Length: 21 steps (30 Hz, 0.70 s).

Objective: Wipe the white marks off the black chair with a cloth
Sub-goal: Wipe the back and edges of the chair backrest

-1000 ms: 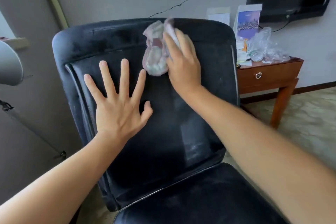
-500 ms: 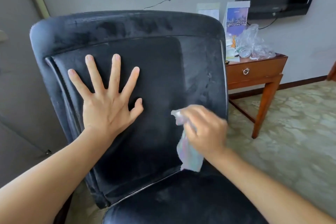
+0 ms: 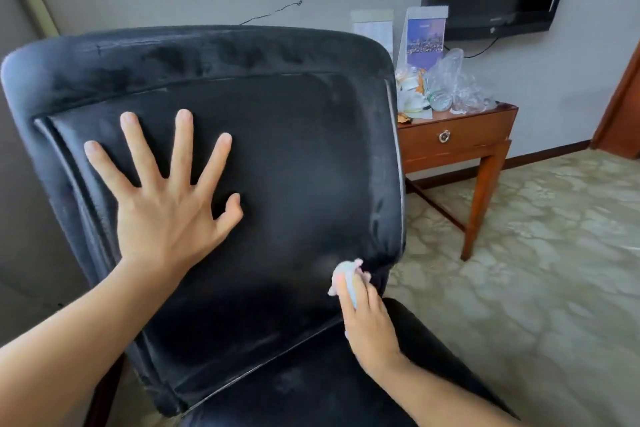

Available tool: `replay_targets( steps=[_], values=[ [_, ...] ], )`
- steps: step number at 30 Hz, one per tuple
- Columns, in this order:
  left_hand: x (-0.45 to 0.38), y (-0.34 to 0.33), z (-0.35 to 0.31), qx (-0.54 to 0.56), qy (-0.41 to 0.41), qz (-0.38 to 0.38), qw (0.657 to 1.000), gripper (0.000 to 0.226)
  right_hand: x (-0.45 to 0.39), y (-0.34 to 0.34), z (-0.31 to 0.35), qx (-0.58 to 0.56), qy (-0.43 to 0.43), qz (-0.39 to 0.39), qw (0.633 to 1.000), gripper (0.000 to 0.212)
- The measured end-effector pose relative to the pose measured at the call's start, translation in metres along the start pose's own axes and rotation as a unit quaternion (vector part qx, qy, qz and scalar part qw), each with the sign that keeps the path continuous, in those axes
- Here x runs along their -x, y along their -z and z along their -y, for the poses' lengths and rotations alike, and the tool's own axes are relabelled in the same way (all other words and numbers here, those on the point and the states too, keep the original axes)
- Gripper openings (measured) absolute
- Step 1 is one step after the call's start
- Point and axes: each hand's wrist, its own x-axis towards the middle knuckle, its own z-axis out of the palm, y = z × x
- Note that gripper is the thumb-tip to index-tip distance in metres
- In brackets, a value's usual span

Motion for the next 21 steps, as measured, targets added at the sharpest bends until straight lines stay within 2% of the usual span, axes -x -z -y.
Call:
replay_targets(
  steps=[2, 3, 4, 6, 7, 9, 10, 12, 15, 19, 21],
  values=[
    [0.003, 0.002, 0.002, -0.002, 0.001, -0.006, 1.000, 0.078, 0.028, -0.008, -0.018, -0.025, 0.009, 0.087, 0.996, 0.098],
    [0.003, 0.005, 0.001, -0.003, 0.001, -0.008, 1.000, 0.078, 0.021, 0.003, -0.025, -0.048, 0.026, 0.093, 0.994, 0.085],
    [0.003, 0.007, 0.001, -0.003, 0.000, -0.006, 1.000, 0.077, 0.006, 0.023, -0.029, -0.061, 0.051, 0.052, 0.995, 0.064],
    [0.001, 0.006, 0.000, -0.006, -0.001, -0.003, 1.000, 0.077, -0.042, 0.084, -0.032, -0.077, 0.102, -0.125, 0.984, 0.027],
    [0.000, 0.004, -0.001, -0.007, -0.001, -0.004, 1.000, 0.077, -0.073, 0.120, -0.033, -0.080, 0.111, -0.218, 0.966, 0.018],
    [-0.002, 0.003, -0.003, -0.006, -0.004, -0.007, 1.000, 0.077, -0.147, 0.197, -0.038, -0.100, 0.099, -0.359, 0.923, 0.024],
    [-0.002, 0.003, -0.003, -0.006, -0.004, -0.009, 1.000, 0.078, -0.186, 0.224, -0.040, -0.114, 0.087, -0.396, 0.907, 0.027],
    [-0.001, 0.002, -0.003, -0.010, -0.002, -0.012, 1.000, 0.078, -0.260, 0.246, -0.040, -0.118, 0.054, -0.392, 0.911, 0.034],
    [-0.001, 0.001, -0.003, -0.020, -0.001, -0.008, 1.000, 0.078, -0.309, 0.208, -0.036, -0.129, 0.020, -0.310, 0.942, 0.043],
    [-0.004, -0.008, -0.002, -0.010, -0.007, -0.010, 1.000, 0.079, -0.244, 0.133, -0.032, -0.138, -0.111, -0.346, 0.921, 0.044],
    [-0.005, -0.009, -0.001, -0.009, -0.002, -0.007, 1.000, 0.079, -0.184, 0.102, -0.010, -0.170, -0.151, -0.318, 0.921, 0.052]
  ],
)
